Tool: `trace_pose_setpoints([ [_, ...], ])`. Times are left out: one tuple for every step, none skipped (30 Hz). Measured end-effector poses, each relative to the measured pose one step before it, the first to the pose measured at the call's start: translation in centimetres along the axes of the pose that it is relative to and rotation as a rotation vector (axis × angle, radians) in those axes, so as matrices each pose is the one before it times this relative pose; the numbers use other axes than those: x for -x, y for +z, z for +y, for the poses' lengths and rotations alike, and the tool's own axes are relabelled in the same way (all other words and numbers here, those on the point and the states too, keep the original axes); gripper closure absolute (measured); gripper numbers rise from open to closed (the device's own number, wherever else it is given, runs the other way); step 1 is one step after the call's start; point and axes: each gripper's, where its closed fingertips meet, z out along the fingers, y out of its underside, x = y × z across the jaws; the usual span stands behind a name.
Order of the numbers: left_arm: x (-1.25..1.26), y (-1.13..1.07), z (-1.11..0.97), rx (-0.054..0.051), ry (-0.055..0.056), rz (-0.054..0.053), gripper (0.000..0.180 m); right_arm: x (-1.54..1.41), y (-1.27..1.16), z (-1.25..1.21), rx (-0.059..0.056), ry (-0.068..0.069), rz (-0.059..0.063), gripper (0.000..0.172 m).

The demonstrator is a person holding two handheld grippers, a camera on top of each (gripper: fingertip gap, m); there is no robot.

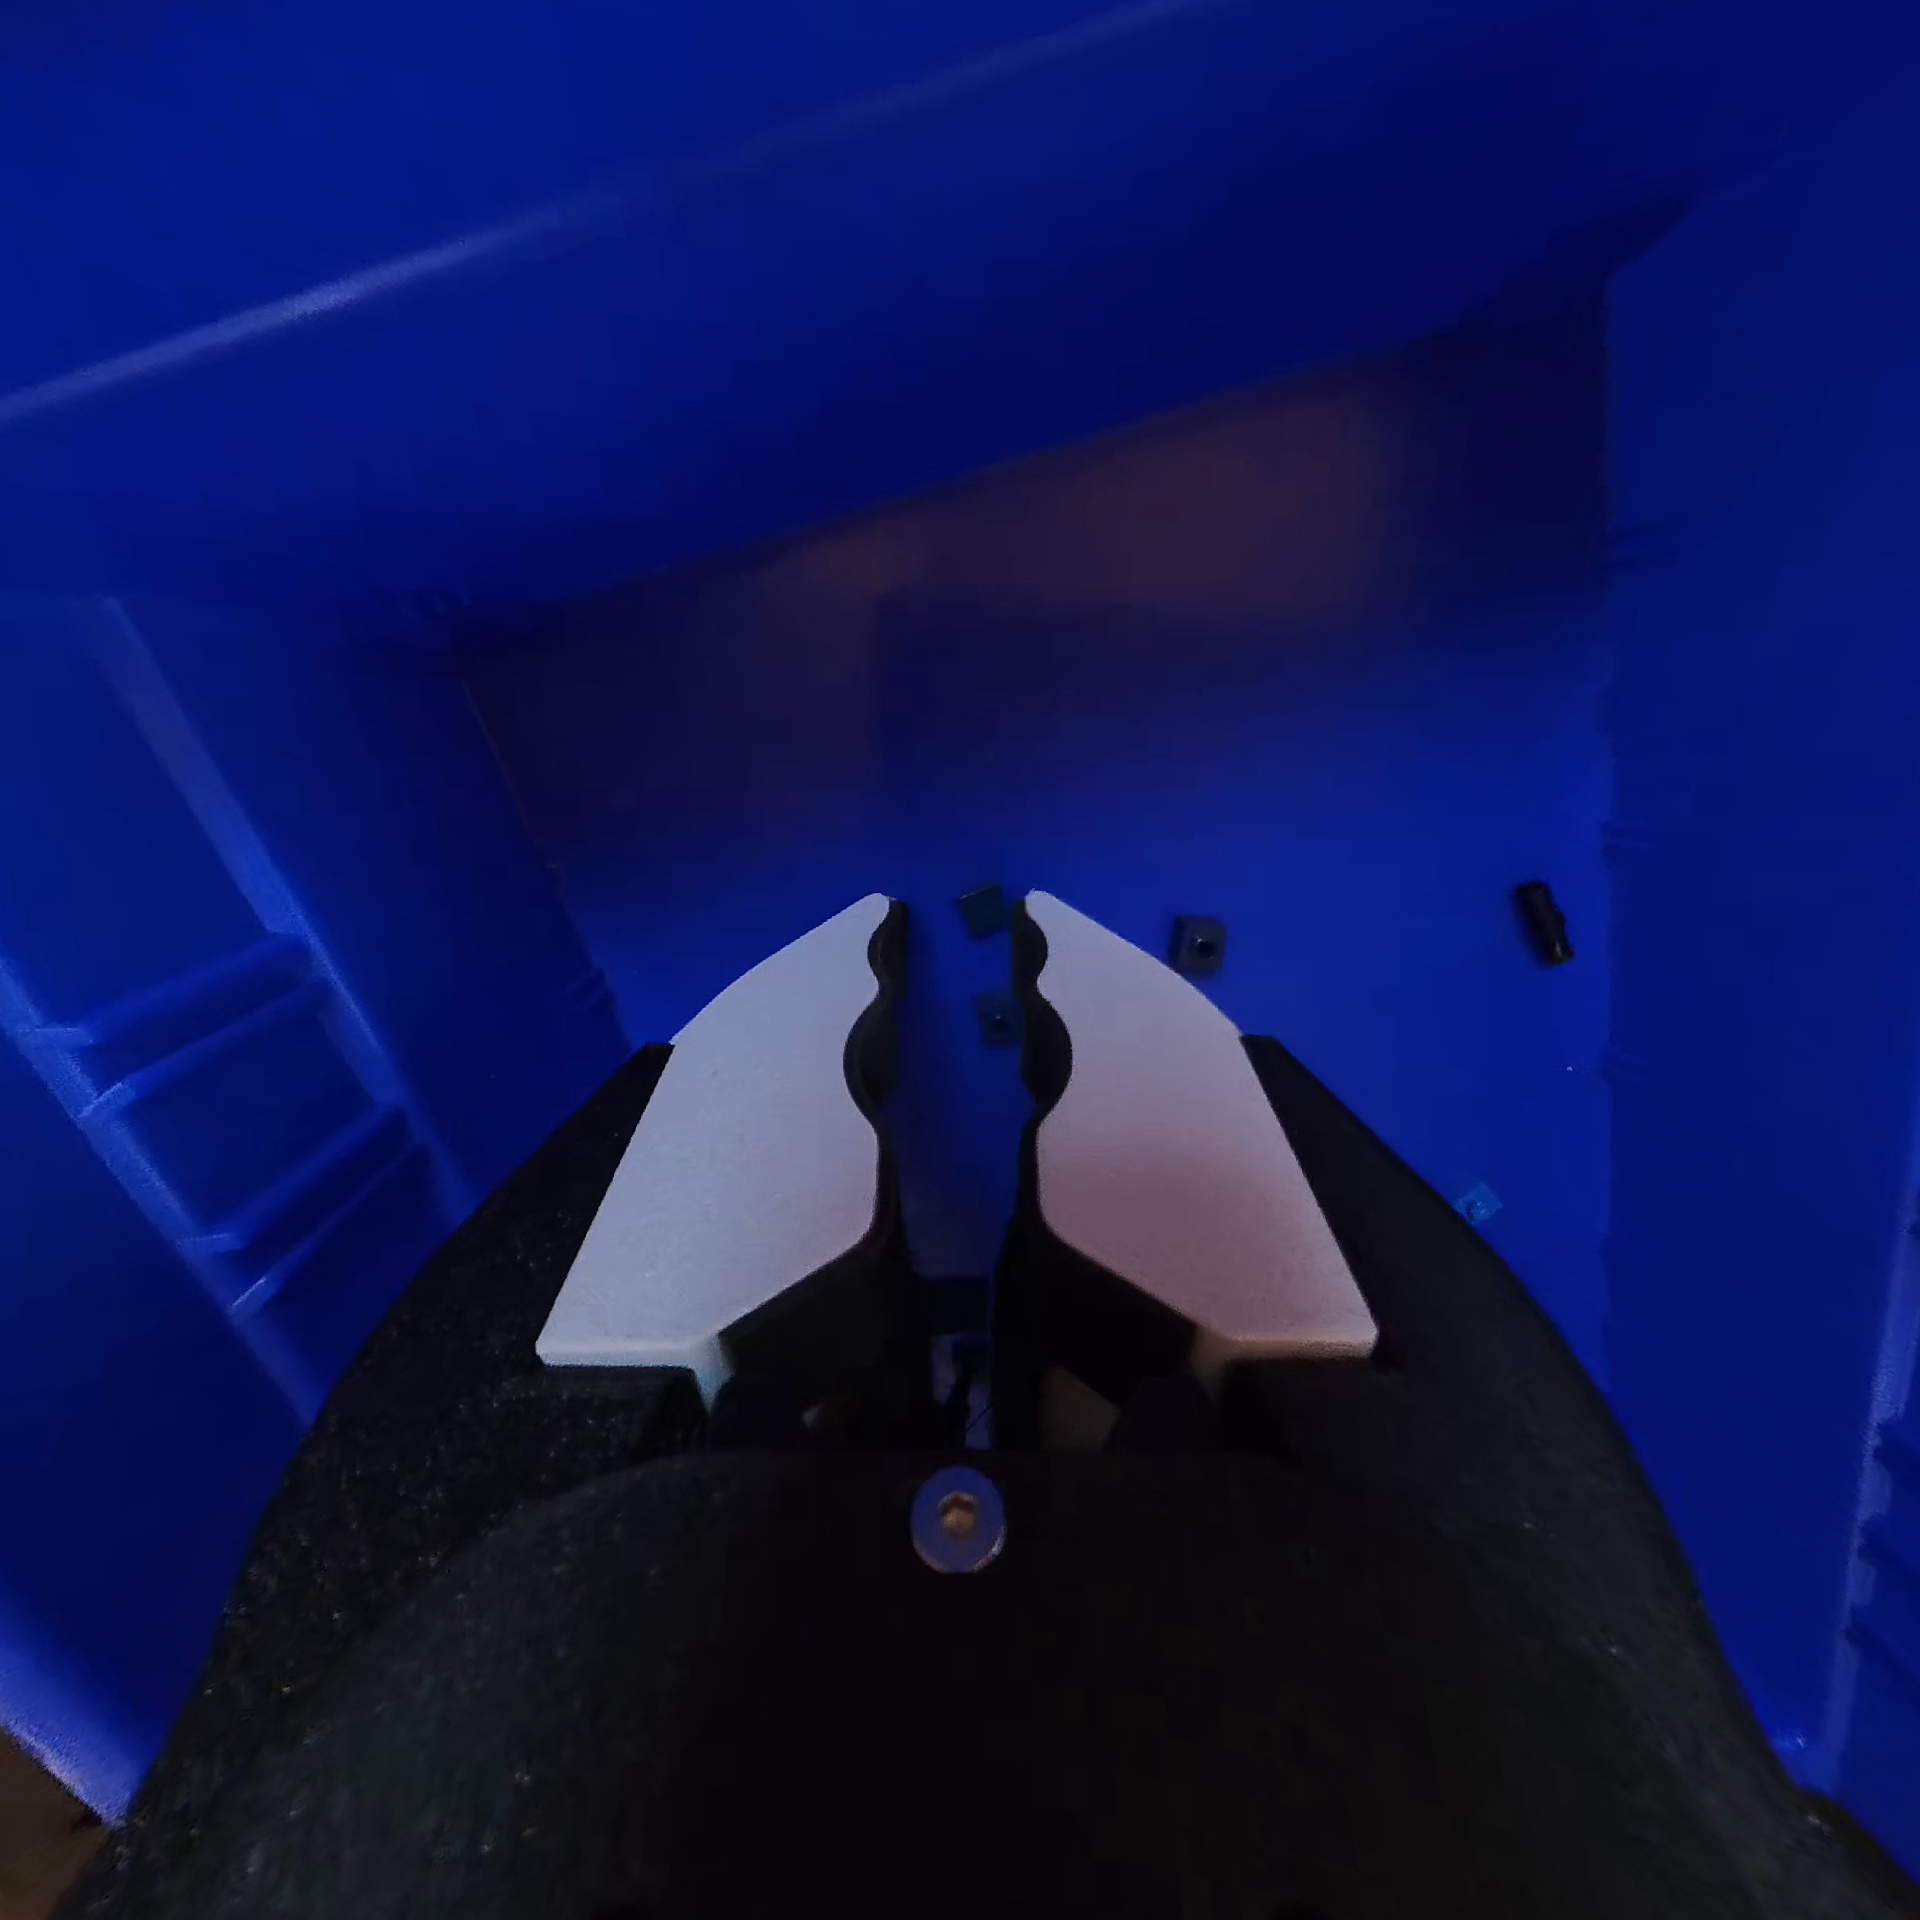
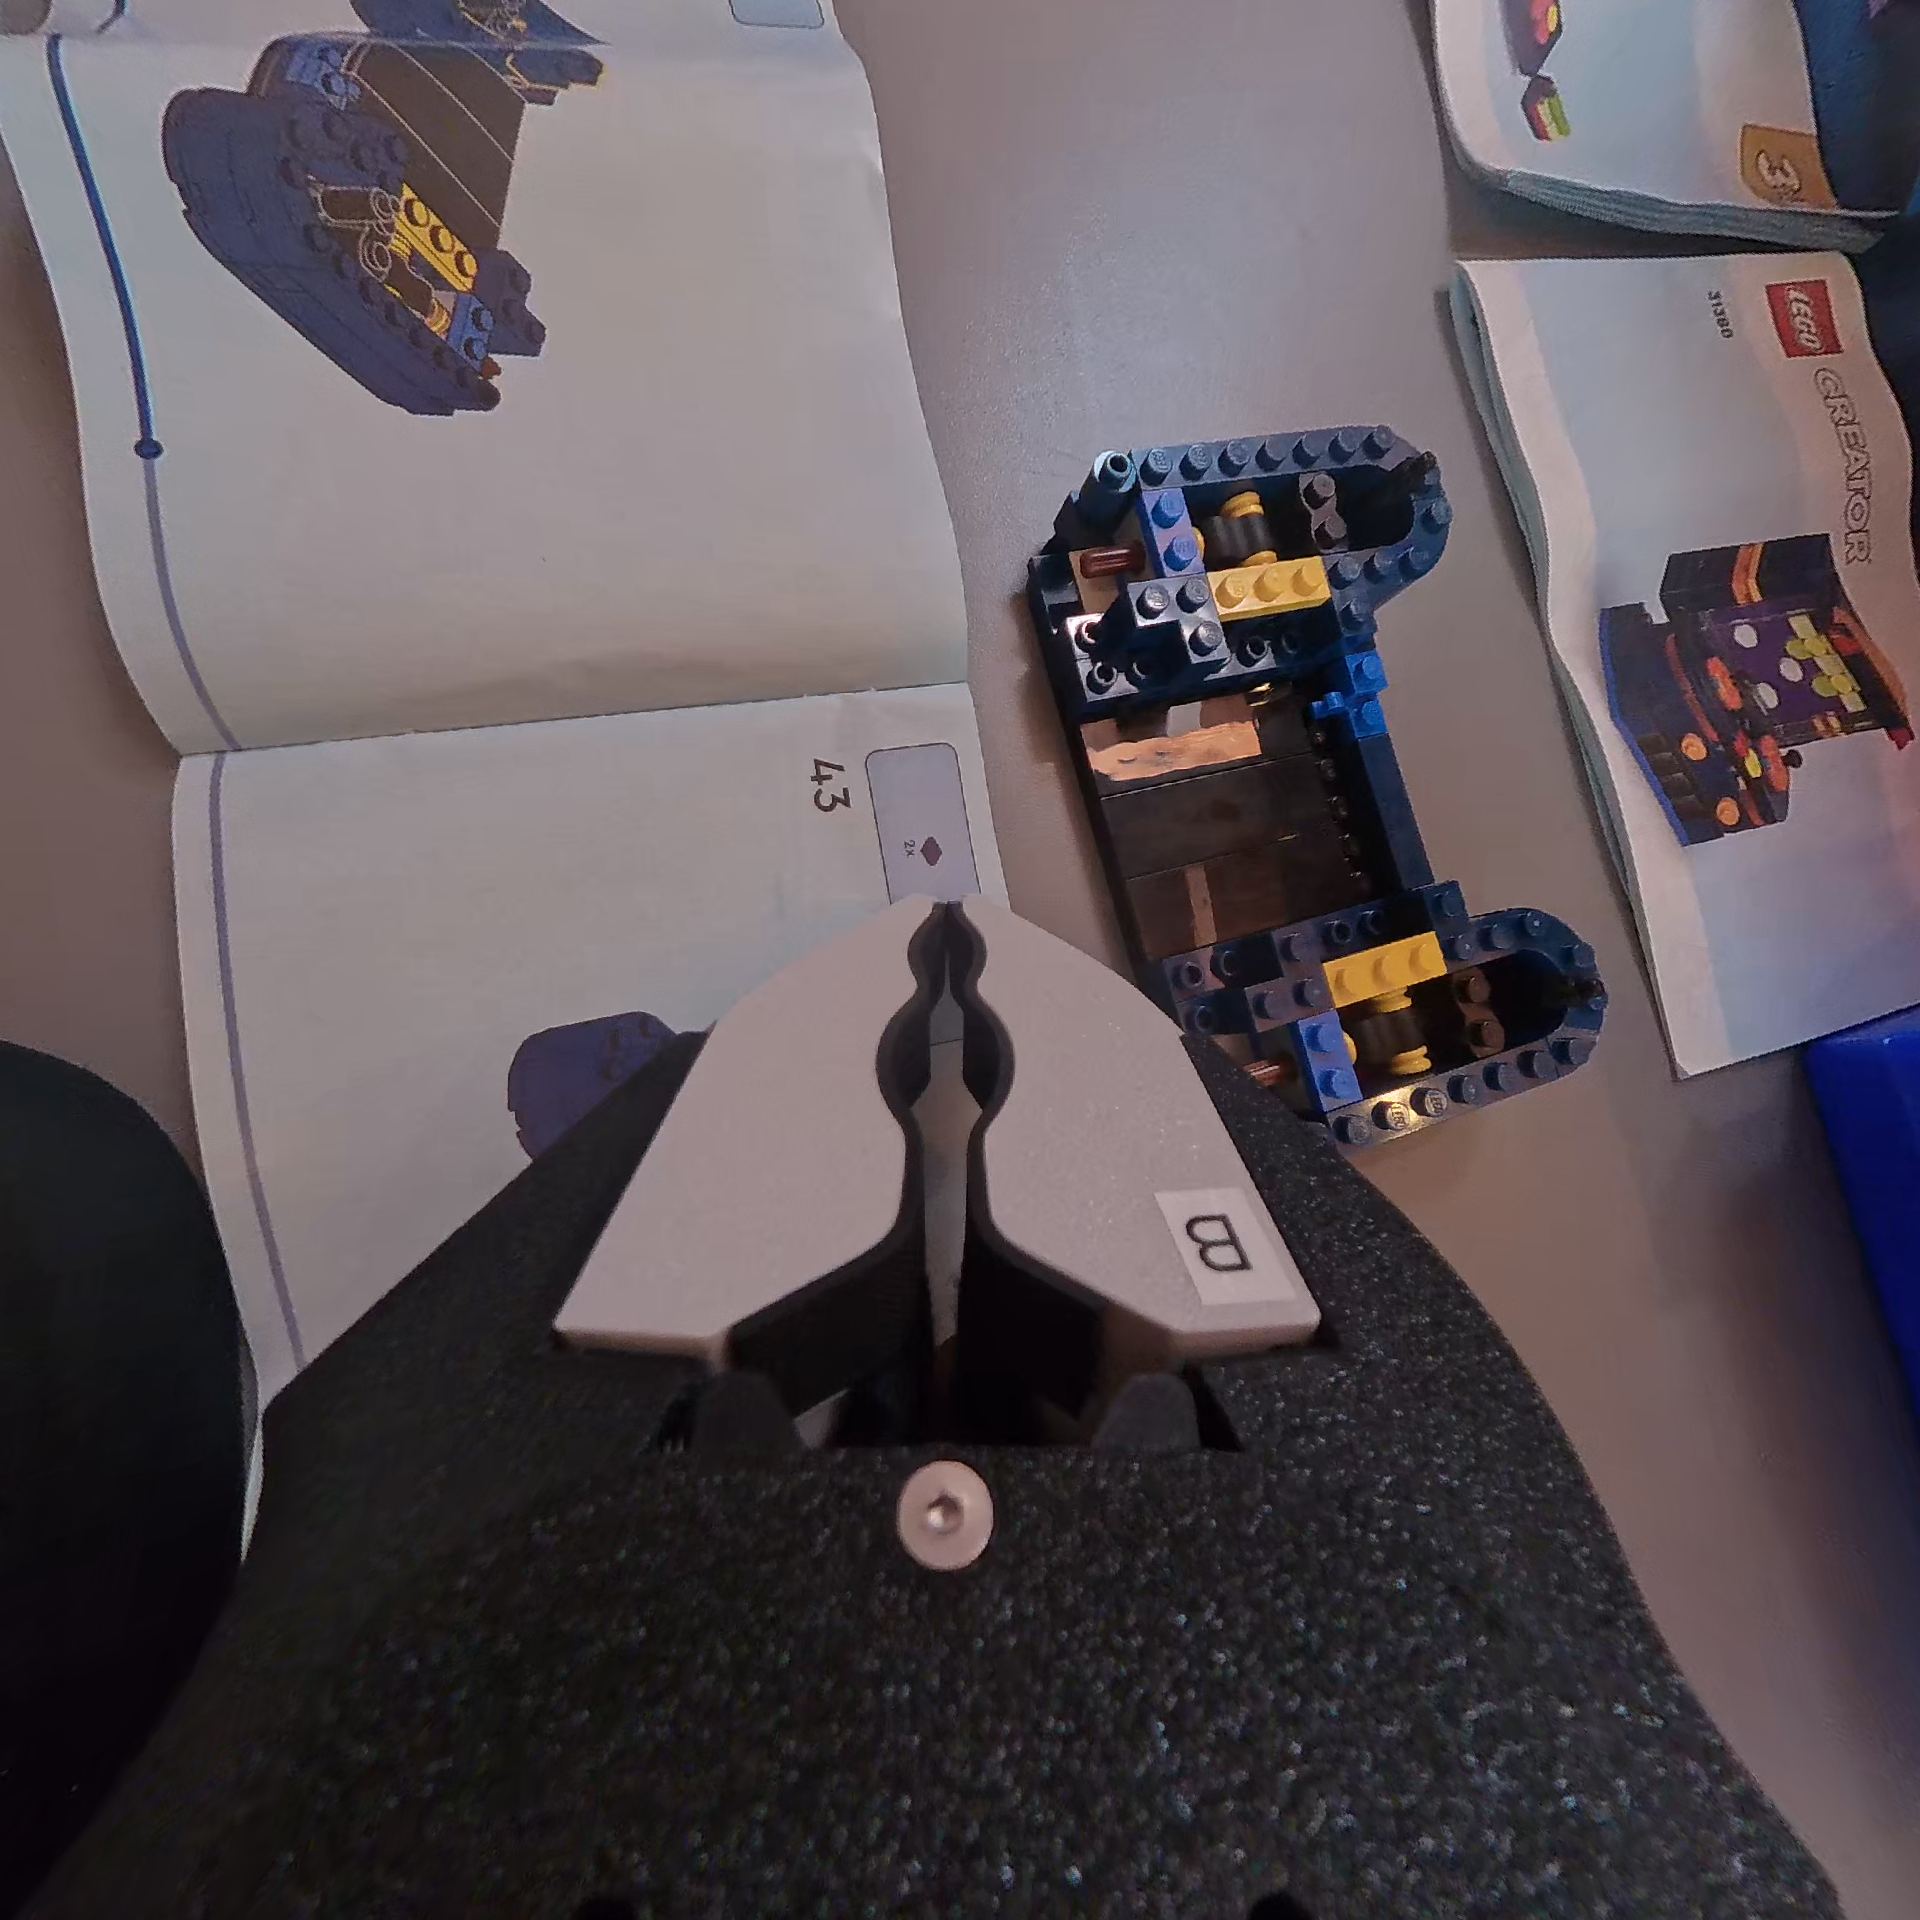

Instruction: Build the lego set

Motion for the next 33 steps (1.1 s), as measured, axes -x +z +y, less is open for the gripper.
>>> trace_pose_setpoints([
  [0.062,0.045,0.000,0.0040,0.0032,-0.0108,0.162,-0.005,0.001,0.001,-0.0001,0.0003,-0.0002,0.172],
  [-0.079,-0.022,-0.010,0.0032,0.0038,-0.0008,0.164,0.005,0.001,-0.001,-0.0001,0.0003,-0.0002,0.172],
  [-0.085,0.011,-0.014,0.0030,0.0019,0.0000,0.166,-0.009,0.000,0.003,0.0000,0.0001,0.0000,0.172],
  [-0.091,0.007,-0.001,0.0030,0.0003,-0.0008,0.168,-0.002,0.005,-0.004,0.0003,0.0001,0.0001,0.172],
  [-0.047,0.000,0.001,0.0022,0.0018,-0.0022,0.169,0.003,-0.003,0.003,0.0004,-0.0003,0.0003,0.172],
  [-0.053,0.007,-0.005,0.0009,0.0023,0.0007,0.170,0.003,0.002,-0.007,0.0004,-0.0009,0.0006,0.172],
  [-0.096,0.020,-0.034,-0.0008,0.0030,0.0058,0.172,-0.006,-0.005,0.006,0.0007,-0.0010,0.0006,0.172],
  [-0.015,-0.007,-0.020,-0.0022,0.0031,0.0000,0.172,0.006,0.001,-0.004,0.0007,-0.0007,0.0006,0.172],
  [0.000,-0.002,-0.001,-0.0019,0.0038,-0.0013,0.172,-0.002,0.002,-0.002,0.0006,-0.0006,0.0004,0.172],
  [0.023,-0.035,0.078,0.0015,0.0052,-0.0053,0.172,0.004,-0.002,0.000,0.0002,-0.0003,0.0002,0.172],
  [-0.002,-0.185,0.143,0.0019,0.0052,-0.0064,0.172,-0.003,0.011,0.003,-0.0005,0.0002,-0.0002,0.172],
  [-0.134,-0.487,0.076,-0.0083,0.0015,-0.0035,0.172,-0.001,-0.007,-0.004,-0.0008,0.0012,-0.0008,0.172],
  [-0.291,-0.850,-0.078,-0.0239,0.0038,-0.0046,0.172,0.003,0.001,0.001,-0.0009,0.0014,-0.0008,0.172],
  [-0.521,-1.201,-0.263,-0.0382,0.0131,-0.0055,0.172,-0.005,0.005,-0.002,-0.0006,0.0008,-0.0006,0.172],
  [-0.820,-1.469,-0.411,-0.0470,0.0220,-0.0012,0.172,0.001,0.001,0.001,-0.0001,0.0003,-0.0007,0.172],
  [-1.263,-1.652,-0.571,-0.0531,0.0285,0.0115,0.172,-0.002,0.002,0.003,-0.0002,0.0010,-0.0008,0.172],
  [-1.898,-1.727,-0.776,-0.0598,0.0406,0.0318,0.172,-0.002,-0.010,0.000,-0.0005,0.0014,-0.0006,0.172],
  [-2.672,-1.625,-0.965,-0.0629,0.0601,0.0576,0.172,0.009,0.012,-0.002,-0.0006,0.0008,-0.0001,0.172],
  [-3.285,-1.292,-1.010,-0.0540,0.0808,0.0744,0.173,-0.001,0.001,-0.001,-0.0001,0.0004,0.0003,0.172],
  [-3.399,-0.762,-0.885,-0.0316,0.0933,0.0679,0.173,-0.003,-0.006,0.007,0.0008,-0.0002,0.0009,0.172],
  [-3.219,-0.207,-0.604,-0.0058,0.0936,0.0580,0.173,-0.001,-0.002,-0.002,0.0010,-0.0013,0.0015,0.172],
  [-2.768,0.265,-0.361,0.0116,0.0814,0.0432,0.173,0.002,0.003,0.006,0.0013,-0.0018,0.0019,0.172],
  [-2.041,0.640,-0.186,0.0202,0.0567,0.0154,0.173,0.005,-0.001,-0.006,0.0016,-0.0021,0.0019,0.172],
  [-1.492,0.928,-0.062,0.0237,0.0341,-0.0009,0.173,-0.003,-0.002,-0.002,0.0018,-0.0020,0.0018,0.172],
  [-1.373,1.188,0.121,0.0304,0.0287,0.0090,0.173,-0.007,0.000,-0.002,0.0016,-0.0019,0.0015,0.172],
  [-1.365,1.369,0.188,0.0284,0.0221,0.0253,0.173,0.008,-0.001,0.010,0.0009,-0.0015,0.0010,0.172],
  [-1.049,1.486,0.194,0.0260,0.0102,0.0214,0.173,-0.002,0.004,-0.006,0.0003,-0.0005,0.0005,0.172],
  [-0.586,1.496,0.325,0.0319,0.0008,0.0059,0.173,-0.001,-0.006,0.005,-0.0001,0.0000,0.0002,0.172],
  [-0.321,1.438,0.415,0.0338,-0.0041,0.0009,0.173,0.002,0.003,-0.005,-0.0004,0.0002,-0.0001,0.172],
  [-0.312,1.290,0.445,0.0346,-0.0081,0.0132,0.173,-0.006,-0.001,0.006,-0.0005,0.0009,-0.0004,0.172],
  [-0.176,1.057,0.331,0.0259,-0.0132,0.0119,0.173,0.000,-0.005,-0.007,-0.0010,0.0014,-0.0007,0.172],
  [-0.040,0.773,0.263,0.0186,-0.0069,0.0072,0.173,0.006,0.000,0.002,-0.0016,0.0023,-0.0011,0.172],
  [0.075,0.517,0.178,0.0098,-0.0048,0.0029,0.173,0.000,0.006,-0.002,-0.0015,0.0027,-0.0014,0.172],
])
